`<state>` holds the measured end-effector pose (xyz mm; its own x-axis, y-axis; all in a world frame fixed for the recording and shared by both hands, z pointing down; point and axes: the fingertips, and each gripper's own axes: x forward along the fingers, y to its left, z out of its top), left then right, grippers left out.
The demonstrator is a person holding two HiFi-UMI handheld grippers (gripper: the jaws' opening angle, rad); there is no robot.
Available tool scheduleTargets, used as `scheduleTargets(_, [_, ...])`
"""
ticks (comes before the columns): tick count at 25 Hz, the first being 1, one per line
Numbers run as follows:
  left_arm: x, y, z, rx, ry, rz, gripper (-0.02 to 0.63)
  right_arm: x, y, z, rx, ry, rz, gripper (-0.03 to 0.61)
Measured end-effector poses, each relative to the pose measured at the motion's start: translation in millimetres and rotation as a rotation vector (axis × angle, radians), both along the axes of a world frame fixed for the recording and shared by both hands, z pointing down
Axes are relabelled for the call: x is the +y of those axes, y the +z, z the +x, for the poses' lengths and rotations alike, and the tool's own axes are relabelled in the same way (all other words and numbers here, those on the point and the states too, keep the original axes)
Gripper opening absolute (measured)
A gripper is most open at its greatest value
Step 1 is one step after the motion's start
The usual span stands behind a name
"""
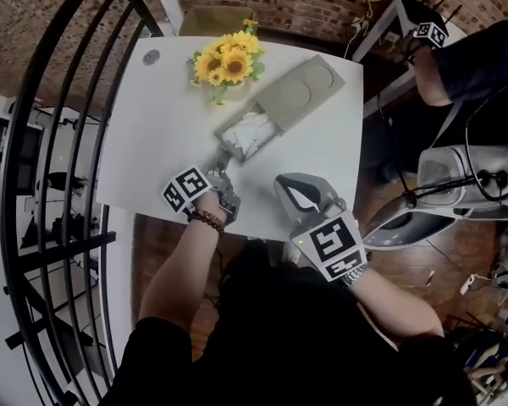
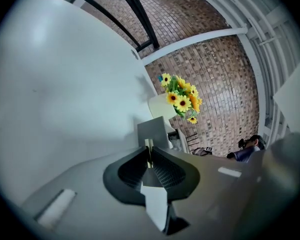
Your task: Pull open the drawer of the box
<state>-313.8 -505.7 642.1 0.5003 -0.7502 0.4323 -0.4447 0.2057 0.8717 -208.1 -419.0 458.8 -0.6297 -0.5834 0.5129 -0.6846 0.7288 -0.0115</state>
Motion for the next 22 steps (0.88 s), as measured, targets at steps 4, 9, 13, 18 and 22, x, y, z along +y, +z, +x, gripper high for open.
scheduleTargets(4, [12.2,0.4,-13.9,-0.011,-0.027,-0.006,0.046,6.3,-2.3,-8.7,-0.003,-0.024,0.009,-0.009])
scheduleTargets(9, [22.1,3.1,-26.5,-0.024,-0.055,-0.017,0.044,10.3,-4.1,-16.2,-0.008,-0.044,0.012,-0.009])
scheduleTargets(13, [24.1,4.8,-30.7,-0.050,-0.062,-0.024,0.044,9.0,-5.5,-15.7,-0.010,-0.050,0.013,-0.009])
scheduleTargets(18, [25.7,-3.1,-37.1,-0.109,-0.070,0.002,0.035,9.6,-7.0,-13.1,-0.019,-0.053,0.019,-0.009])
scheduleTargets(22, [28.8,-15.6,-37.0,-0.156,-0.055,0.034,0.035,12.3,-9.9,-11.9,-0.030,-0.056,0.028,-0.009])
